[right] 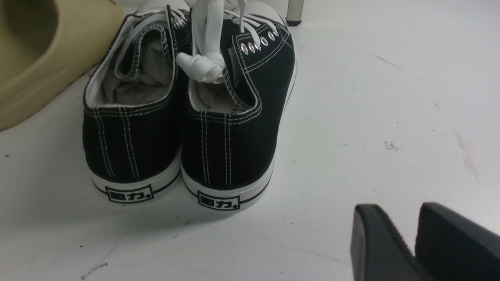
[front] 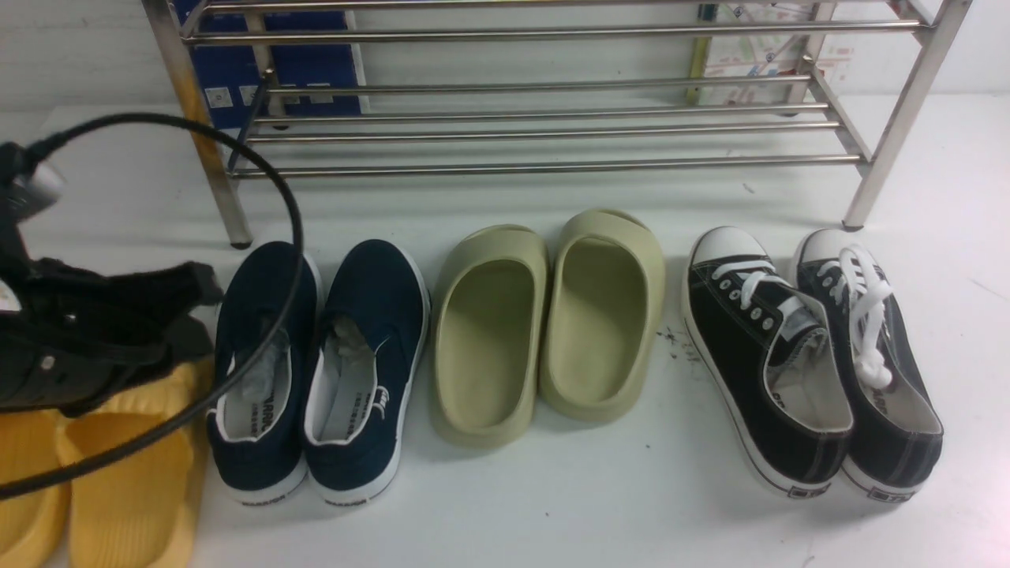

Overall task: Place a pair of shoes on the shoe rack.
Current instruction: Use the left arm to grab the shoe closest to it, then use the left arm to put a shoe into the shoe rack

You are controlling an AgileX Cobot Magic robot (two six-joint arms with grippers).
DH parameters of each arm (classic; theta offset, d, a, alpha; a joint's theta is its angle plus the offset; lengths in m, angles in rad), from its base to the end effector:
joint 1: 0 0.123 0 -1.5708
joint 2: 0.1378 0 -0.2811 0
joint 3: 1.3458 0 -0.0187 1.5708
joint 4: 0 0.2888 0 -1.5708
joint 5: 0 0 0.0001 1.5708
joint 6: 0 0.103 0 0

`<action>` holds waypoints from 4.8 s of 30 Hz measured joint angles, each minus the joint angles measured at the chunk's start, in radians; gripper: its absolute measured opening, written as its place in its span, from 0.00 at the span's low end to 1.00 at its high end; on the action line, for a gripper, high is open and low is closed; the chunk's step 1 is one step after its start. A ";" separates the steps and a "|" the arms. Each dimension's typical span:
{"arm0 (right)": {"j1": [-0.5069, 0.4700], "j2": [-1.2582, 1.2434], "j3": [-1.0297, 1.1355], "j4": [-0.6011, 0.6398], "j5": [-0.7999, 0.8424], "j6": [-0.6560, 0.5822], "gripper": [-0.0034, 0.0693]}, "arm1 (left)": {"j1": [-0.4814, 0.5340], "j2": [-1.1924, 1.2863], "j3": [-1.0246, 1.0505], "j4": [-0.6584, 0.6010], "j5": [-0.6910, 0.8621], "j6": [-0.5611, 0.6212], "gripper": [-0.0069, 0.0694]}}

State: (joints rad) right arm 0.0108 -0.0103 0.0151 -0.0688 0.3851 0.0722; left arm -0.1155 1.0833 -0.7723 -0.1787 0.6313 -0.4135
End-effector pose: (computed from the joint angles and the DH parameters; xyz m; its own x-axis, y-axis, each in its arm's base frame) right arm 0.1058 -0.0015 0.1704 -0.2972 0.0052 -0.9548 0.0164 0.9999 0.0004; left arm 0.2542 -0.0404 0.2644 -0.7288 -0.4458 -0.5197 -0.2387 0.8768 -0.4173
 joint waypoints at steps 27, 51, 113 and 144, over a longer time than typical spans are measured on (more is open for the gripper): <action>0.000 0.000 0.000 0.000 0.000 0.000 0.37 | -0.149 0.555 -0.317 0.374 0.076 -0.233 0.64; 0.000 0.000 0.000 -0.003 0.000 0.000 0.37 | -0.149 0.642 -0.321 0.378 0.059 -0.237 0.62; 0.000 0.000 0.000 -0.004 0.000 0.000 0.38 | -0.150 0.707 -0.739 0.146 0.265 0.190 0.09; 0.000 0.000 0.000 -0.005 0.000 0.000 0.38 | -0.092 1.072 -1.245 0.320 0.275 0.173 0.09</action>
State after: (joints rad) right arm 0.0108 -0.0103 0.0151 -0.0734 0.3851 0.0722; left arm -0.2072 2.1555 -2.0173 0.1415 0.9060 -0.2410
